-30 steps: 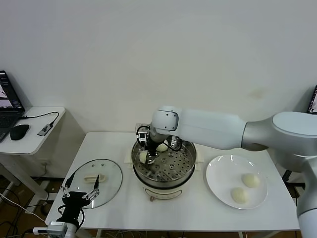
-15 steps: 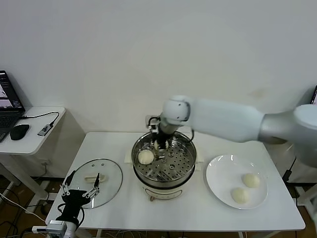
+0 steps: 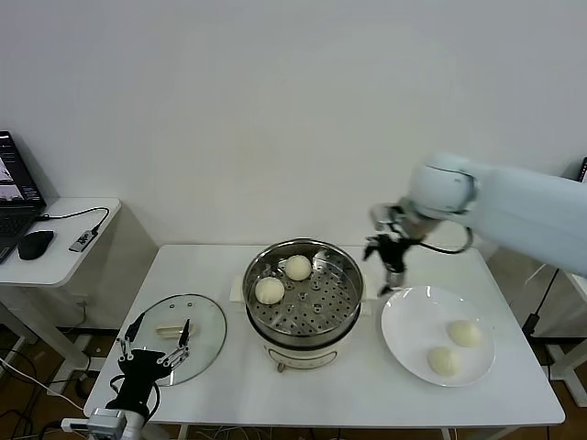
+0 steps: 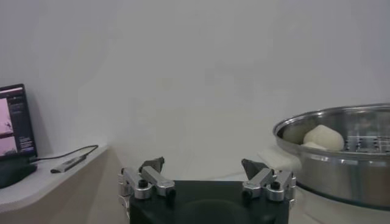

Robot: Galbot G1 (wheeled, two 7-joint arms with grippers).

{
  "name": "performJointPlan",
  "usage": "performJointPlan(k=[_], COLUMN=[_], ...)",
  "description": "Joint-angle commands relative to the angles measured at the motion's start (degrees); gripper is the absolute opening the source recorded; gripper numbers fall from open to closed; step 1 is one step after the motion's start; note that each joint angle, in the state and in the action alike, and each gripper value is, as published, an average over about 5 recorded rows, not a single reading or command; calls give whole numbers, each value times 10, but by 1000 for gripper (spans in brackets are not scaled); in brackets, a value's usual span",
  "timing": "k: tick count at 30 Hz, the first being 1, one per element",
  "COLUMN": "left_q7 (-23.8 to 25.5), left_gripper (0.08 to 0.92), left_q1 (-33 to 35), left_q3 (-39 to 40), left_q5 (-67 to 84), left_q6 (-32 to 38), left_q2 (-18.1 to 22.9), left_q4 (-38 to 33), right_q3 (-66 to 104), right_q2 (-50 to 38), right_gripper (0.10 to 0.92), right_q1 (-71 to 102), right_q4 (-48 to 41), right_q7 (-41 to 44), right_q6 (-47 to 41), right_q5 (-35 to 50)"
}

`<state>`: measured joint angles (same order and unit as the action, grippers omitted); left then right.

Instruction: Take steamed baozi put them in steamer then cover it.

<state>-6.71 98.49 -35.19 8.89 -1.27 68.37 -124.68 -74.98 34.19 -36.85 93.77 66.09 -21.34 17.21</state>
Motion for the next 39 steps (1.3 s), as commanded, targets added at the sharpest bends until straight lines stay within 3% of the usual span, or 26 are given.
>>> performJointPlan(k=[1,18,39], left_q7=[0,-1,-1], left_gripper=[823,823,823], left_q1=[4,14,18], left_q3=[3,4,-1], left_q5=[-5,-23,-24], left_q6=[0,-1,0], left_q2=[6,22,25], left_q4=[-2,-5,-4], right_q3=[93,349,388], right_q2=[-191,-179,-97], right_gripper=[823,823,823], right_q1=[152,494,560], right_q4=[53,6,-57], right_q7=[36,-27,-64], right_q6=[55,74,80], right_q5=[-127,-237,-279])
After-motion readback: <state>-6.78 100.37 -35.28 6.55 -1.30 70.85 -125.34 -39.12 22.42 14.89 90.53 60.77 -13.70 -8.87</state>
